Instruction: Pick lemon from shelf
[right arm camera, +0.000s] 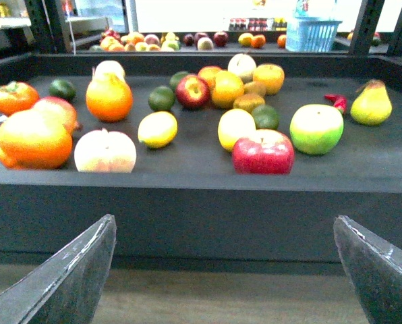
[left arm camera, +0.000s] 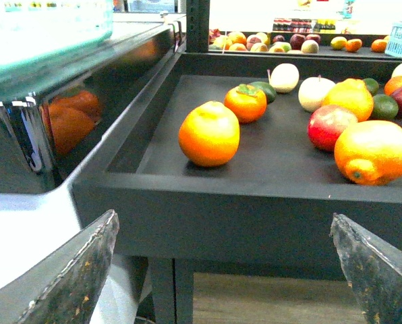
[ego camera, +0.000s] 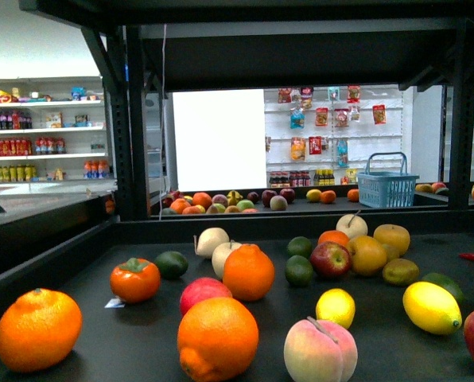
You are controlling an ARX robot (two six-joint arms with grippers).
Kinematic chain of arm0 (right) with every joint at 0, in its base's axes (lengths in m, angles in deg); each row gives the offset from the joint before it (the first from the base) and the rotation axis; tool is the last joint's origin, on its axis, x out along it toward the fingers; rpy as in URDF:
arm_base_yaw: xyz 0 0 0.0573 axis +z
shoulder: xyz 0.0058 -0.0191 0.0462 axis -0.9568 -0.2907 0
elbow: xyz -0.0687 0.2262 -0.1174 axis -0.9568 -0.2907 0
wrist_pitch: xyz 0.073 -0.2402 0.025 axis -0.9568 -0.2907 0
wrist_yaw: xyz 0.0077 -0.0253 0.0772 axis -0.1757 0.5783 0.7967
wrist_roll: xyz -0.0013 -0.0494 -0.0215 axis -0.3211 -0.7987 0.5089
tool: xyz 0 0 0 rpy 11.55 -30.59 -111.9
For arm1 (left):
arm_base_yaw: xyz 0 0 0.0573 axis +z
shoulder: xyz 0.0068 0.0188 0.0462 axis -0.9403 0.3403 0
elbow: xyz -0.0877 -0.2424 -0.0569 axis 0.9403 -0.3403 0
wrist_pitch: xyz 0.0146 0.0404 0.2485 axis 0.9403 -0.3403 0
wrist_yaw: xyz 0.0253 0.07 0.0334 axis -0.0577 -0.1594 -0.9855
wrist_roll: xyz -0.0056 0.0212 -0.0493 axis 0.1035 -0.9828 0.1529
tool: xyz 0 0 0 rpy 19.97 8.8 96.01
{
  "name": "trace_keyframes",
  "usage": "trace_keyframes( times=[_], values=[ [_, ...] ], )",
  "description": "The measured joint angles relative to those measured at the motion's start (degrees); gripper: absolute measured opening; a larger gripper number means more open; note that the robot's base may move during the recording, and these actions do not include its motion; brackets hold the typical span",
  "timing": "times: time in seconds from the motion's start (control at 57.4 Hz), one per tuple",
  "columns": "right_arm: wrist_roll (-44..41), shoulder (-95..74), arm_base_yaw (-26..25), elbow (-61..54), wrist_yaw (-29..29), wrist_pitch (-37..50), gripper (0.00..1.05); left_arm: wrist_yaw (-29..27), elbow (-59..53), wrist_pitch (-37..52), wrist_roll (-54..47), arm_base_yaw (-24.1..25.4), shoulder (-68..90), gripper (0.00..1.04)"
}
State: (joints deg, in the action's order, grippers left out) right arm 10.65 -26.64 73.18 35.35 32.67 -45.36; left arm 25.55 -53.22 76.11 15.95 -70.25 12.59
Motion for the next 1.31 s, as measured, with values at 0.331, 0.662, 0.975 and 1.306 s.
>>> trace_keyframes(
  times=[0.331, 0.662, 0.975, 1.306],
  values=[
    [0.09, 0.02, 0.0, 0.0, -0.02, 0.0, 0.97, 0.04, 0.0, 0.0, -0.02, 0.0, 0.0, 0.97],
    [0.02, 0.02, 0.0, 0.0, -0.02, 0.0, 0.97, 0.02, 0.0, 0.0, -0.02, 0.0, 0.0, 0.97],
    [0.04, 0.02, 0.0, 0.0, 0.02, 0.02, 0.97, 0.04, 0.0, 0.0, 0.0, 0.0, 0.0, 0.97],
    [0.04, 0.02, 0.0, 0.0, 0.02, 0.02, 0.97, 5.86, 6.67, -11.45, 17.05, 4.13, 12.07, 0.97]
  ],
)
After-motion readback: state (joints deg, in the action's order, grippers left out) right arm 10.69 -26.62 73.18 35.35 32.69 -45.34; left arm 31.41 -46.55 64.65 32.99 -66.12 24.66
